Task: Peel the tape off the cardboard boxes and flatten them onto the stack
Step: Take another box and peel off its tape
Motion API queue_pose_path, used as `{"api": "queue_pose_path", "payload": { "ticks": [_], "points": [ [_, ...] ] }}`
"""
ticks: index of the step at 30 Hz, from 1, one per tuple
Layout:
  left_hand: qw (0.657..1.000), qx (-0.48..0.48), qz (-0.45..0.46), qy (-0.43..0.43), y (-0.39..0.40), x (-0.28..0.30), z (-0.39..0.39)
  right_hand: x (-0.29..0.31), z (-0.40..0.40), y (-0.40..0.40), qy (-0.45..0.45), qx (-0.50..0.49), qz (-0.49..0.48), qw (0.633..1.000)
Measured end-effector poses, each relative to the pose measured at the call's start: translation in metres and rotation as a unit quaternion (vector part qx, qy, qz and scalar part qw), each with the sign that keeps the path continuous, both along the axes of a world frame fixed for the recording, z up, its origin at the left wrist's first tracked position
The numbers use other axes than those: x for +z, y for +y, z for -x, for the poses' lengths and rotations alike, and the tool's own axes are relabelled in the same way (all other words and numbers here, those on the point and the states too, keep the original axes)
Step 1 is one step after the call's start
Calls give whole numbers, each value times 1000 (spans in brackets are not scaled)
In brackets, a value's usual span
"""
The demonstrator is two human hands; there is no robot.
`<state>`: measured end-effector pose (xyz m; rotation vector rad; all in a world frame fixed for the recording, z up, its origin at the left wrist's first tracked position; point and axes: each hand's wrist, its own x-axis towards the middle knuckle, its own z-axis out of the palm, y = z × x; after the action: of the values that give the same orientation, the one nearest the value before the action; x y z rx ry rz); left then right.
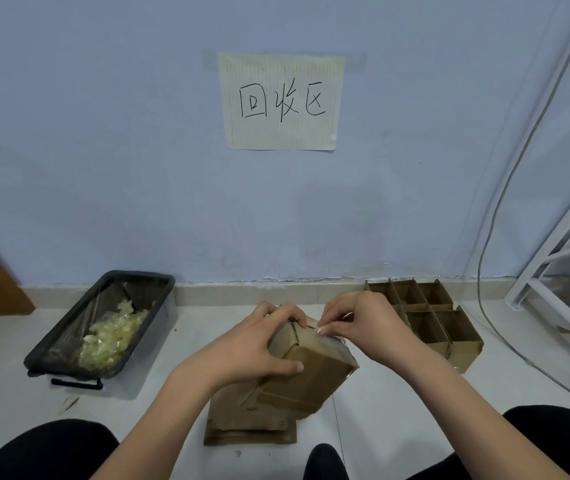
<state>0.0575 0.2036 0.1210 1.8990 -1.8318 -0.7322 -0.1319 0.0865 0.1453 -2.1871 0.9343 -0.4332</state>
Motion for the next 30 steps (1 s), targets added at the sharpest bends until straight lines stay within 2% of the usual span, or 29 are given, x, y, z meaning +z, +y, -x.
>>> {"api": "queue_pose_path", "payload": {
  "ticks": [5, 8, 11, 13, 18, 26, 30],
  "points": [
    [1000, 10, -3, -21, 2, -1, -8, 0, 8, -5, -5, -46, 4, 999],
    [999, 26, 2, -20, 2, -4, -13, -1, 13, -9, -28, -61, -27, 997],
    [999, 20, 0, -36, 1, -7, -10, -3, 11, -5, -43, -21, -90, 995],
    [999, 18, -6, -50, 1, -8, -8, -3, 8, 0, -23, 12, -106, 994],
    [997, 25, -7, -66, -1, -10, -9, -7, 4, 1, 19, 28, -68, 997],
    [998, 10, -24, -62, -1, -11, -3, -8, 1, 4, 44, -43, -7, 998],
    [996, 10, -37, -76, 0, -11, -3, -11, -4, 5, 16, -11, -6, 1000]
  ]
}}
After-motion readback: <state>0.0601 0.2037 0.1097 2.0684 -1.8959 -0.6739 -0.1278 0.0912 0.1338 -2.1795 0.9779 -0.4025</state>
